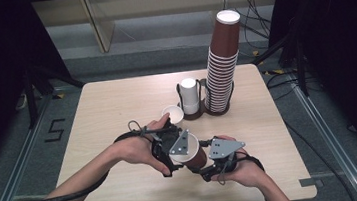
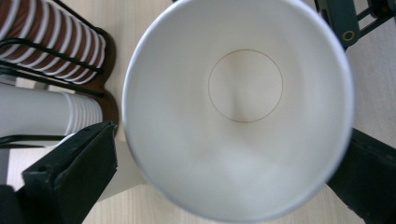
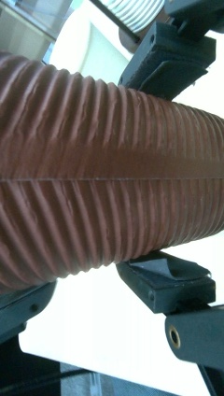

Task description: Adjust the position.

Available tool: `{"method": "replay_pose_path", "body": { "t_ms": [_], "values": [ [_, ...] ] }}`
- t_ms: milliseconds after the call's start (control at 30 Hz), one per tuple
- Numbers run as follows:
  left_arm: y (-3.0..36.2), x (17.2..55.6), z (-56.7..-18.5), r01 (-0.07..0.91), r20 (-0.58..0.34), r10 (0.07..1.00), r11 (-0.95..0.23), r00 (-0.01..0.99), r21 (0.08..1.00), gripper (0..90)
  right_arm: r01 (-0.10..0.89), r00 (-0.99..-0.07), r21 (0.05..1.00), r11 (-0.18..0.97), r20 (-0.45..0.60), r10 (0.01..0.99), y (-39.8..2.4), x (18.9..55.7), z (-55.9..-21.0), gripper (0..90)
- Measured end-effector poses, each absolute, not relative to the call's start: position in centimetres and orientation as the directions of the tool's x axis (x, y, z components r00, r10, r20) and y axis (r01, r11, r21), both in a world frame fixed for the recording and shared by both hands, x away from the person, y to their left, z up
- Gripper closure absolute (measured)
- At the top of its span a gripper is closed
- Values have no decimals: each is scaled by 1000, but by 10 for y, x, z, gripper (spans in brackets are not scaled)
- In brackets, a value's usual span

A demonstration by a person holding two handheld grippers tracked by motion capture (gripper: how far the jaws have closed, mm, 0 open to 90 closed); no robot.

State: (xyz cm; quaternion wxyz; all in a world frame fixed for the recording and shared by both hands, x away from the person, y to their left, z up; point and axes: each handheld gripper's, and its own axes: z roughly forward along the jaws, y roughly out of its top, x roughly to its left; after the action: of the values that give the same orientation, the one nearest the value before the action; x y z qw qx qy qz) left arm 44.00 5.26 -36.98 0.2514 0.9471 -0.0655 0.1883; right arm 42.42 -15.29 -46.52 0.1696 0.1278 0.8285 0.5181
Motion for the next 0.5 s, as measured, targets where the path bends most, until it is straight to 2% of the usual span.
{"method": "replay_pose_path", "body": {
  "t_ms": [367, 433, 500],
  "values": [
    [82, 434, -364, -178, 420, 95, -806, 902, 564, 0, 87, -866, 928, 362, -109, 488, -161, 431, -461, 211],
    [88, 432, -366, -148, 403, 152, -770, 902, 621, 0, 62, -853, 938, 342, -128, 505, -164, 435, -459, 210],
    [96, 430, -369, -112, 381, 211, -733, 900, 671, 0, 94, -835, 949, 302, -90, 542, -166, 436, -458, 210]
  ]
}}
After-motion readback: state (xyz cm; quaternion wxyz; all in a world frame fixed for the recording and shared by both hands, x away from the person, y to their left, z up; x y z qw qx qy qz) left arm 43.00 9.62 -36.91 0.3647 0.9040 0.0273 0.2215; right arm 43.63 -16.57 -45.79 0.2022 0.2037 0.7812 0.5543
